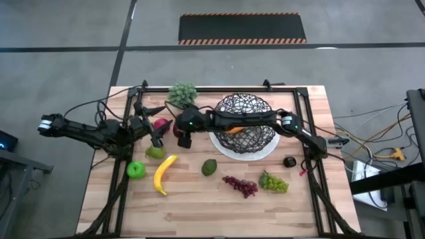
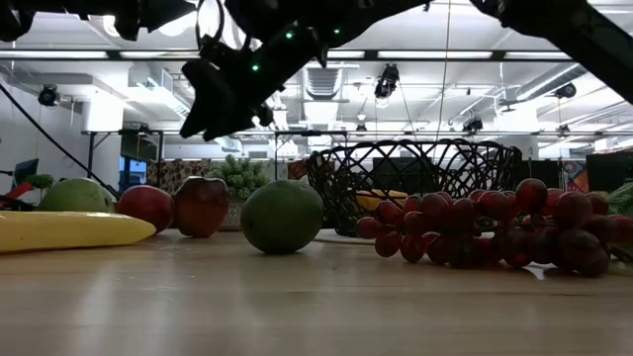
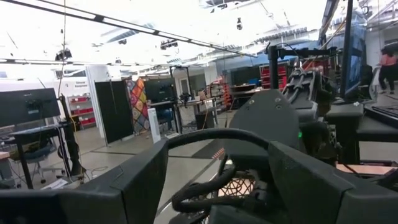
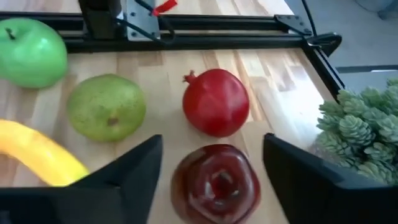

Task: Build produce basket
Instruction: Put the red apple into the black wire basket

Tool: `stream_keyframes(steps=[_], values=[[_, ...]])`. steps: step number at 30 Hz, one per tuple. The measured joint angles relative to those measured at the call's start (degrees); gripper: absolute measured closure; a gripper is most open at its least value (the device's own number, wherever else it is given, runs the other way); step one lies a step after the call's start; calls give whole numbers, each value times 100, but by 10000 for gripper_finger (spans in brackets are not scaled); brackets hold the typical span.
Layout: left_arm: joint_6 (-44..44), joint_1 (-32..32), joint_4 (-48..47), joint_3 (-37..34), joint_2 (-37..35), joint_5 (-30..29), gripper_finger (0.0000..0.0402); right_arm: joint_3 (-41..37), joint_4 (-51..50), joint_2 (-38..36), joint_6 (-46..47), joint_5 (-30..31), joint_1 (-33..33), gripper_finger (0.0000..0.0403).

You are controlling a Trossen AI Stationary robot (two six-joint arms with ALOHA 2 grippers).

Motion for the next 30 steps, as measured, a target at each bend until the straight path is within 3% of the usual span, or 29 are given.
stream_keyframes(steps=[5, 8, 21, 30], values=[[2, 0, 15, -2, -9, 0, 142, 256, -280, 241, 9, 63, -75, 55], [2, 2, 20, -4, -15, 0, 142, 254, -345, 254, 43, 44, -103, 29], [44, 2, 15, -4, -16, 0, 142, -73, -244, 241, 193, -3, -152, 23], [44, 4, 15, -4, -16, 2, 142, -421, 385, 241, 208, -257, -166, 23]])
